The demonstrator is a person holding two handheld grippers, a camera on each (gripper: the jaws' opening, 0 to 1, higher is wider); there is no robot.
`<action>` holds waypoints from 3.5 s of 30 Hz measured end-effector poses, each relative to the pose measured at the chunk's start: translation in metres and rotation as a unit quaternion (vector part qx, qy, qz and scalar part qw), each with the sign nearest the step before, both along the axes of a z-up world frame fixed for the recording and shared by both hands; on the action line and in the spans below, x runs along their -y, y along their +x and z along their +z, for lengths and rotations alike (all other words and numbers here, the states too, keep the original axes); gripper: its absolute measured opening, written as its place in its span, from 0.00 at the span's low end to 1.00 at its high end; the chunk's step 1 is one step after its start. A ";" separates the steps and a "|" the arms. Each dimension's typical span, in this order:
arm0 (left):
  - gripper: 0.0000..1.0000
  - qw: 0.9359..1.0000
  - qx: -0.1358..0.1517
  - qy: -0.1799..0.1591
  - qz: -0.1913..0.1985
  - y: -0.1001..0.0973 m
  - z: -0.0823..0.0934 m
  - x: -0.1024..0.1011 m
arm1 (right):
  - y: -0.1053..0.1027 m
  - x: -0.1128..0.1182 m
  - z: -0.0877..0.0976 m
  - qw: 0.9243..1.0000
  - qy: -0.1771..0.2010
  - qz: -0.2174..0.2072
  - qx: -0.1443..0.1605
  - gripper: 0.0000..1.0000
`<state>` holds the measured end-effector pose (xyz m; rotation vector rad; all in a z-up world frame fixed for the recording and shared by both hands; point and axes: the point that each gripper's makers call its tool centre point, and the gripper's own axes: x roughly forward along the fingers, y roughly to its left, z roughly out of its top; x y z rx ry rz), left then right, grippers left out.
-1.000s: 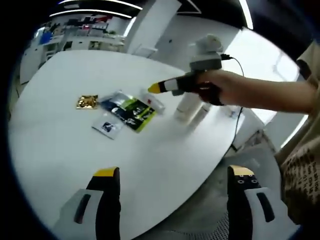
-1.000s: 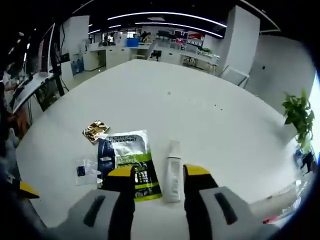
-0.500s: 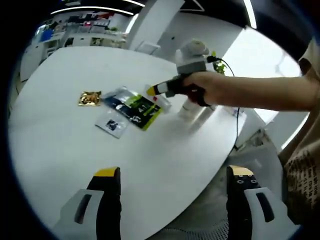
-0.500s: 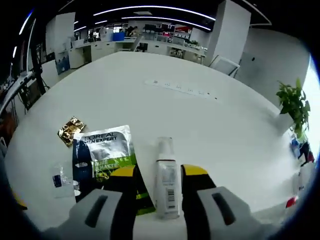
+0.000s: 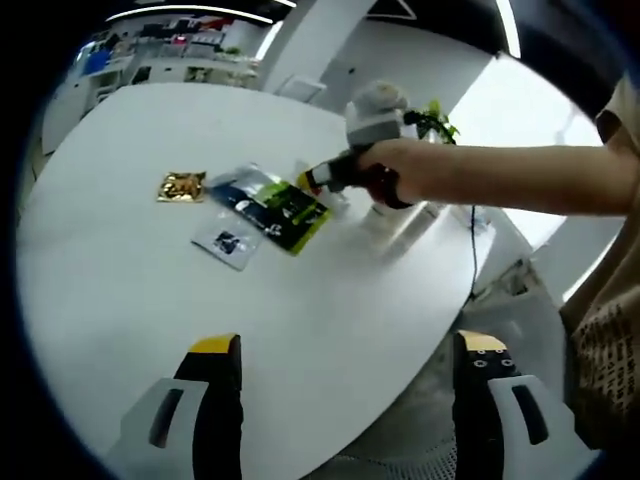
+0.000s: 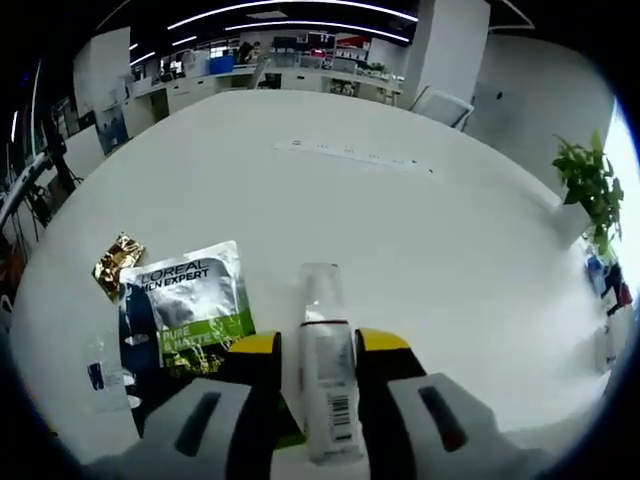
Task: Arrange the skincare products in the storage area until every visible bottle or jar stands upright without overlapping.
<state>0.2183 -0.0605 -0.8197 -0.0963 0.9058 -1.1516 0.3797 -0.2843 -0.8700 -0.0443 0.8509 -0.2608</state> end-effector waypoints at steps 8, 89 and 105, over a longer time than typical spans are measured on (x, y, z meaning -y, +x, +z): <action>0.84 1.000 -0.015 -0.008 0.019 -0.008 -0.004 0.002 | 0.002 0.000 -0.002 1.000 0.017 -0.005 0.005 0.25; 0.76 0.977 -0.037 -0.210 0.005 -0.061 0.151 0.046 | -0.170 -0.149 0.206 0.726 0.603 0.037 0.329 0.21; 0.49 0.972 -0.029 -0.232 -0.007 -0.069 0.178 0.053 | -0.190 -0.168 0.261 0.659 0.625 0.117 0.403 0.20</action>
